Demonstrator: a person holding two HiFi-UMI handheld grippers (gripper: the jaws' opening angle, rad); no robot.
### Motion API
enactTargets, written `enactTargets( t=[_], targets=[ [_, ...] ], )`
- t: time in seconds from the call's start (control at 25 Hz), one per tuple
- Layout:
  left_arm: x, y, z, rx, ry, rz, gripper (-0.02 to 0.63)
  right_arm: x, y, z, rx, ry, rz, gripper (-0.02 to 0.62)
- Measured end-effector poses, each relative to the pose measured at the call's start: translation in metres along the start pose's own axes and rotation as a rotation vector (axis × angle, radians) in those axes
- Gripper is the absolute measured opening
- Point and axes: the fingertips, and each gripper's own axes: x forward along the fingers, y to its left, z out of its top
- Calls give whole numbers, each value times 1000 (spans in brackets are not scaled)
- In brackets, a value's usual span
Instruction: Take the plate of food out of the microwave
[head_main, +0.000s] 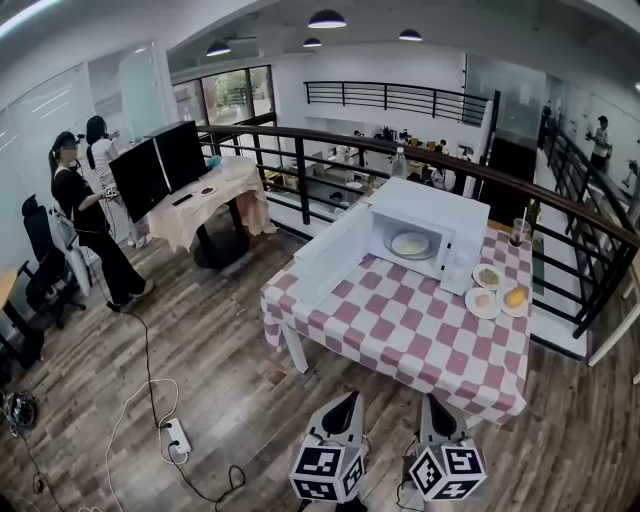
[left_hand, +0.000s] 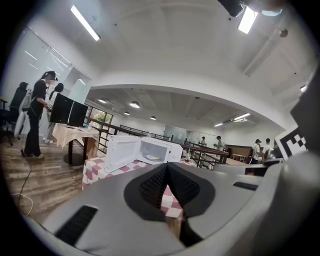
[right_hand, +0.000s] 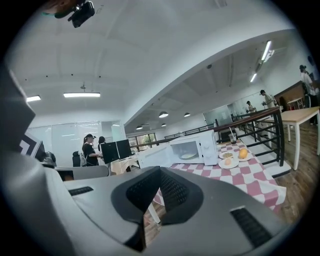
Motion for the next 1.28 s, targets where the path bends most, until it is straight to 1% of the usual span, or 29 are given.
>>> enactTargets(
  t=[0.24,0.36,0.48,0.8,1.0,1.28],
  targets=[
    [38,37,8,-7,5,-12,11,51,1,0,12,8,-32,-6],
    [52,51,8,-37,11,-12,11,66,2,0,8,15,-29,-6],
    [63,53,7,-61,20,-30,11,75,-2,2,11,18,-43,-6],
    [101,61,-4,-65,61,-33,11,111,-21,1,46,34,-46,-6],
    [137,75,-1,-72,64,-13,11,152,-31,5,52,52,-17,-6],
    [198,87,10,-90,69,7,11,212,-59,22,52,78,-8,-6]
  ],
)
